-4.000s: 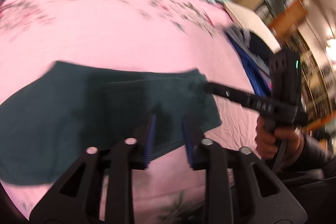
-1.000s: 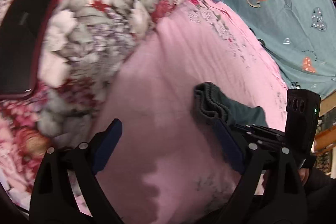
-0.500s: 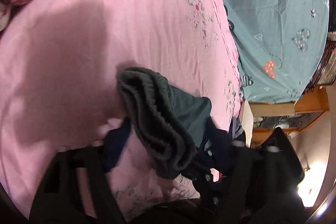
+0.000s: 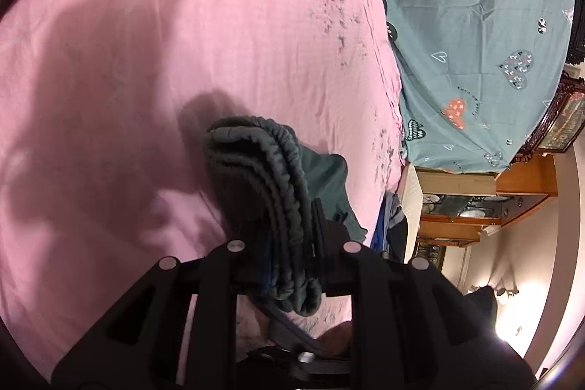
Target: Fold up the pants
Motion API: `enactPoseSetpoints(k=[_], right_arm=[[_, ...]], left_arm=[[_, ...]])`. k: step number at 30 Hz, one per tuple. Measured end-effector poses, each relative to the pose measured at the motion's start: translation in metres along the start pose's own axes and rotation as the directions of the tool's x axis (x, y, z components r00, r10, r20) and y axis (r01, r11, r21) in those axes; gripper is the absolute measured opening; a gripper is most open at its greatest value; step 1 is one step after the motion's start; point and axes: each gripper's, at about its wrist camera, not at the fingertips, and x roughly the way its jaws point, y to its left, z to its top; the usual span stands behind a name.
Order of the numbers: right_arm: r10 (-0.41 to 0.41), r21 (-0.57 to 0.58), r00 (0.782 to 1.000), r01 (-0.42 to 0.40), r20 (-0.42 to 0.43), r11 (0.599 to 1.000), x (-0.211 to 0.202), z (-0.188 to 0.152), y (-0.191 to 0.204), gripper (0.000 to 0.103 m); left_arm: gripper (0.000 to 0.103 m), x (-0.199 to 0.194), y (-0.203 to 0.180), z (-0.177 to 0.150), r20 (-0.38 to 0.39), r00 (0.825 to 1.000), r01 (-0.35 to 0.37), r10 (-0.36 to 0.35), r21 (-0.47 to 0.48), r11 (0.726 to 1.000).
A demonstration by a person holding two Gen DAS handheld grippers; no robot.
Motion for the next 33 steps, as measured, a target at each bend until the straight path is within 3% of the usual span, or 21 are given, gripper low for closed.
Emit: enactPoseSetpoints(k=[1,2,4,7,12,19,25,33], right_arm=[[-0.021,-0.024,1.000,0.021,0.001,0.999,0.003,-0.002,0.005,0.046],[-0.035,-0.032,0.999,0.035,0.005,0.999,0.004,-0.003,0.007,0.025],[-0.049,-0.010,0.999,0.049,0.010,0.999,0.002,-0.007,0.002,0.008],[-0.079,0.034,0.996,0.077,0.048,0.996,-0.016,-0.012,-0.010,0.007],[-0.171,0.153,0.980,0.154,0.105,0.976,-0.061,-0.032,-0.041,0.007],[-0.330,0.375,0.942,0.286,0.057,0.882,-0.130,-0.101,-0.113,0.007],[-0.368,0.530,0.928,0.341,-0.058,0.776,-0.157,-0.174,-0.167,0.007],[-0.262,0.718,0.958,0.263,-0.116,0.644,-0.157,-0.262,-0.222,0.007]], left_arm=[[0.018,-0.001,-0.001,-0.001,-0.002,1.000,-0.003,0.003,0.007,1.000],[0.018,-0.001,-0.004,-0.001,-0.004,1.000,-0.010,0.010,0.019,1.000],[0.018,-0.002,-0.008,-0.003,-0.004,1.000,-0.023,0.024,0.027,0.999],[0.018,0.000,-0.022,-0.009,-0.011,1.000,-0.014,0.014,0.051,0.999],[0.018,0.028,-0.089,-0.027,-0.051,0.999,-0.006,0.017,0.206,0.978],[0.018,0.126,-0.189,-0.074,-0.184,0.980,0.011,0.077,0.438,0.899],[0.018,0.238,-0.235,-0.120,-0.300,0.934,0.001,0.192,0.541,0.841],[0.018,0.327,-0.238,-0.163,-0.320,0.874,-0.090,0.365,0.632,0.770]])
